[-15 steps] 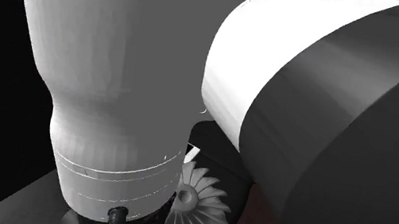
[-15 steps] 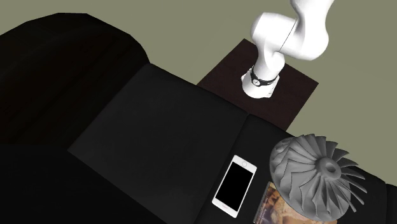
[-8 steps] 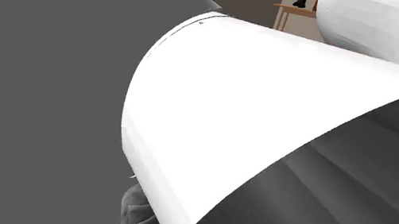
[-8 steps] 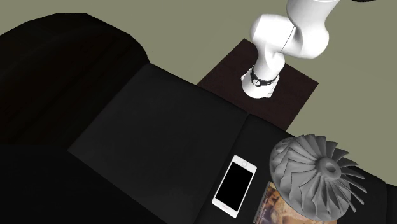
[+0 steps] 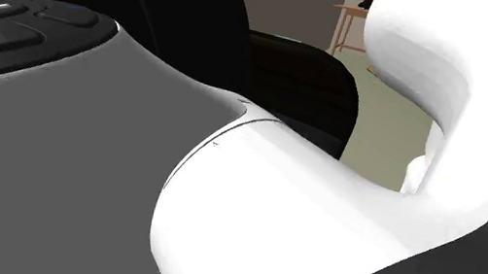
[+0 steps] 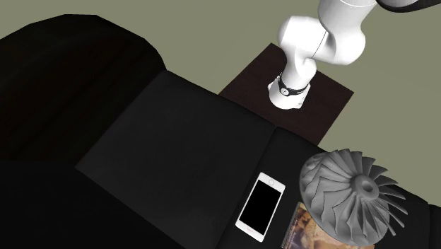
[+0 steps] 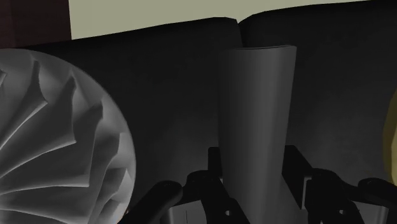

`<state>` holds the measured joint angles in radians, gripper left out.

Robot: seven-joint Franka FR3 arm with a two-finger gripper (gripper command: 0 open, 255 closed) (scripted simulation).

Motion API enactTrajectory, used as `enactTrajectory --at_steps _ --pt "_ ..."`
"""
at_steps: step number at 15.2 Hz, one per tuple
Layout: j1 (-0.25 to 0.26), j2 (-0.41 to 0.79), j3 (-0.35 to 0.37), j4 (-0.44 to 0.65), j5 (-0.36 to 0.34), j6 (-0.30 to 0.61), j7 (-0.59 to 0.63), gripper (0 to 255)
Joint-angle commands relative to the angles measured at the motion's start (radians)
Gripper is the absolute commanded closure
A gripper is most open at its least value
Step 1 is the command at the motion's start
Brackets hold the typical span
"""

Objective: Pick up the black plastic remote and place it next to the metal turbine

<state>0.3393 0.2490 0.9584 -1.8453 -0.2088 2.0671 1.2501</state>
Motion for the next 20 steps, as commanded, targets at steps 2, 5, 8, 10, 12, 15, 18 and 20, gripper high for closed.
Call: enactTrajectory --at_steps 2,5,8,10,12,15,18,20 --pt "0.006 0.016 -0.008 -0.023 -0.018 0.034 0.010 255" --pt "0.014 0.035 -0.018 -0.046 -0.038 0.068 0.023 255" --pt "0.024 0.055 -0.029 -0.067 -0.060 0.101 0.036 255" --pt "0.031 0.069 -0.038 -0.080 -0.075 0.123 0.046 255" --pt "0.039 0.084 -0.047 -0.092 -0.091 0.144 0.057 255" --pt "0.052 0.107 -0.063 -0.108 -0.117 0.175 0.073 255" --pt "0.066 0.131 -0.080 -0.122 -0.144 0.206 0.089 255" --pt "0.076 0.148 -0.092 -0.130 -0.162 0.225 0.101 255"
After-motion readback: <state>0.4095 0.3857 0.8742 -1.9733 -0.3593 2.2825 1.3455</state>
